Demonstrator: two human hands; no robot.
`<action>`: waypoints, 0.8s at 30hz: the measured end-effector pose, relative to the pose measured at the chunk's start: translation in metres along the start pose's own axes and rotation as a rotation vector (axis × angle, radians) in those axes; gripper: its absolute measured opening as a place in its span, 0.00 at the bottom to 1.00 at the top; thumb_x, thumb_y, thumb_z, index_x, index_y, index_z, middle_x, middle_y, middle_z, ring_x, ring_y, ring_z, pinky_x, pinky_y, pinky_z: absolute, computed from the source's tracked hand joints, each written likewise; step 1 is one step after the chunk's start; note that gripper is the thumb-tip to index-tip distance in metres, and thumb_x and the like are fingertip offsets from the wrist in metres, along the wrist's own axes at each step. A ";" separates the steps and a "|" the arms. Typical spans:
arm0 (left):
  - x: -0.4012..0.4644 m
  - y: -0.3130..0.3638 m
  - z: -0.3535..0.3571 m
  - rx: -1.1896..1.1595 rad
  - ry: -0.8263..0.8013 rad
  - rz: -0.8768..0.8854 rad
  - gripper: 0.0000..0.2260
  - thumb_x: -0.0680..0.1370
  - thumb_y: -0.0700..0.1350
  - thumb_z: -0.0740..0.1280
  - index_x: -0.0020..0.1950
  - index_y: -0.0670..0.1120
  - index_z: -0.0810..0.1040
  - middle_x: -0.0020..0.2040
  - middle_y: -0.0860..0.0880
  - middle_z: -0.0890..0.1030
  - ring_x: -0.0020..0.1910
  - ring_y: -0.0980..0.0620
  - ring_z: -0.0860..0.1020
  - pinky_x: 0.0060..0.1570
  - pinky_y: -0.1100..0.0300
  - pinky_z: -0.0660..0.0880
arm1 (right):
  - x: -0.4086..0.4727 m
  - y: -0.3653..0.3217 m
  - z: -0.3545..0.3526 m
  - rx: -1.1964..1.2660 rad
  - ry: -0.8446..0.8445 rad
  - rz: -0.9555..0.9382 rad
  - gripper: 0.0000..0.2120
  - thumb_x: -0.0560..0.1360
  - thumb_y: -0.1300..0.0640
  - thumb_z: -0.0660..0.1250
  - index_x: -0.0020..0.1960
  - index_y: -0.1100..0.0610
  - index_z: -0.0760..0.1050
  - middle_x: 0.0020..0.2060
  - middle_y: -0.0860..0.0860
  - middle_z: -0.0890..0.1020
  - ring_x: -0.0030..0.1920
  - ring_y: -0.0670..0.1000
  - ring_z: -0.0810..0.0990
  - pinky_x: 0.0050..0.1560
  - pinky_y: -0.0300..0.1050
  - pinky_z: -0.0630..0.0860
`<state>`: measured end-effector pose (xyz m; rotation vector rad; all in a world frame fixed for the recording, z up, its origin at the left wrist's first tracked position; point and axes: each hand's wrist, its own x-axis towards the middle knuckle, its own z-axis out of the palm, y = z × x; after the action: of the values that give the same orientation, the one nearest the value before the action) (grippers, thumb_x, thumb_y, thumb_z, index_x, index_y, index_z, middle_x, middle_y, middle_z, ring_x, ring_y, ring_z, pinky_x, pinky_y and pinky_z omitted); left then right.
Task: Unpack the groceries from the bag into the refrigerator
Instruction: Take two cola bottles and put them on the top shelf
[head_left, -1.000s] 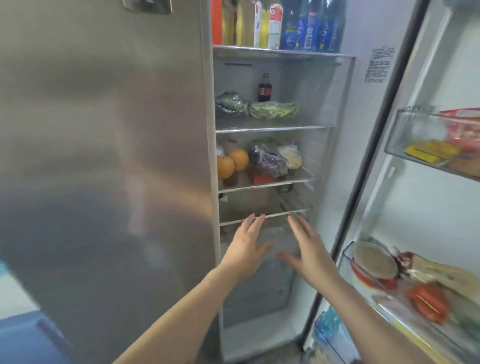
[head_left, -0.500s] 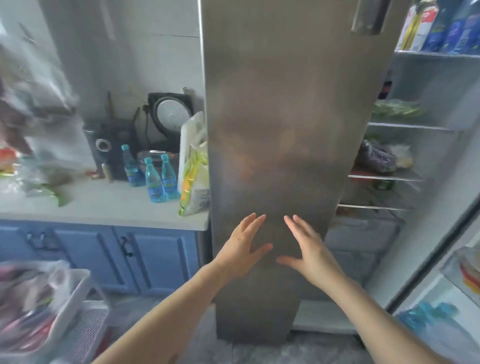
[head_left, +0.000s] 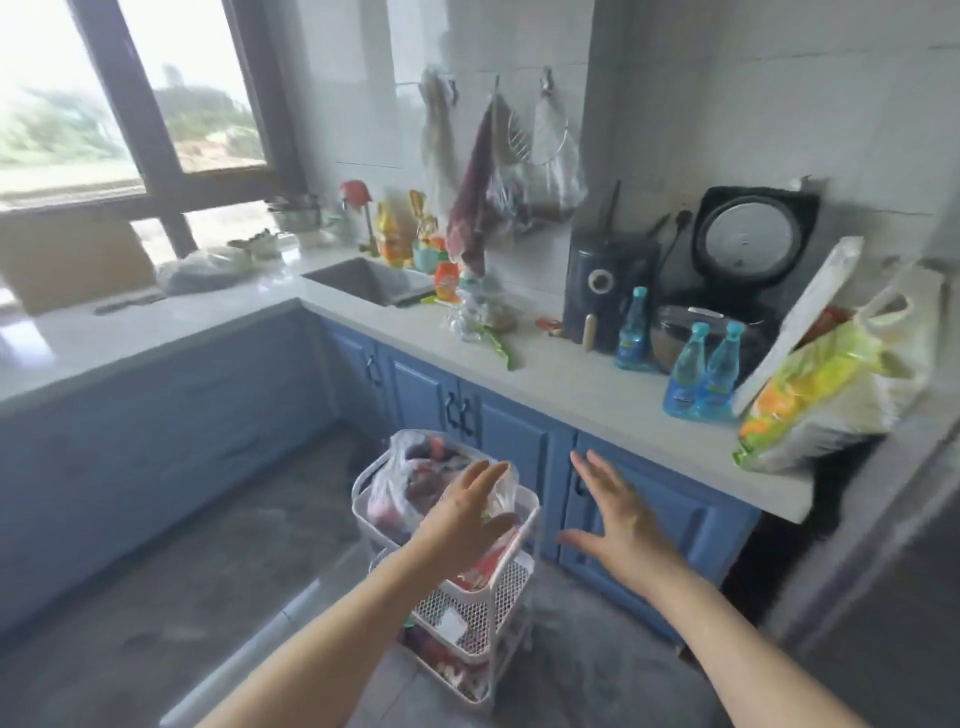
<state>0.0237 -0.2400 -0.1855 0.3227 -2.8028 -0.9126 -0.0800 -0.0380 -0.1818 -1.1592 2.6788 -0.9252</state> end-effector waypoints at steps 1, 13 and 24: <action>-0.001 -0.017 -0.009 -0.001 0.009 -0.037 0.30 0.76 0.53 0.68 0.76 0.53 0.59 0.76 0.50 0.58 0.73 0.50 0.62 0.70 0.52 0.63 | 0.014 -0.008 0.012 -0.005 -0.026 -0.011 0.45 0.71 0.48 0.73 0.77 0.45 0.47 0.77 0.46 0.51 0.77 0.48 0.51 0.73 0.46 0.52; 0.069 -0.159 -0.049 0.043 0.097 -0.289 0.29 0.78 0.53 0.65 0.76 0.52 0.60 0.76 0.51 0.59 0.73 0.52 0.61 0.69 0.60 0.59 | 0.171 -0.003 0.095 -0.059 -0.229 -0.048 0.45 0.71 0.44 0.71 0.78 0.44 0.45 0.78 0.46 0.49 0.76 0.49 0.52 0.74 0.51 0.57; 0.131 -0.238 -0.004 0.007 -0.038 -0.344 0.29 0.78 0.54 0.65 0.76 0.54 0.59 0.77 0.50 0.57 0.75 0.51 0.57 0.72 0.55 0.58 | 0.228 0.044 0.188 -0.068 -0.394 0.068 0.46 0.71 0.45 0.72 0.77 0.42 0.45 0.78 0.46 0.48 0.77 0.49 0.52 0.75 0.51 0.57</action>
<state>-0.0658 -0.4640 -0.3113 0.8158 -2.8352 -0.9815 -0.2140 -0.2644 -0.3232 -1.1178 2.4262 -0.5318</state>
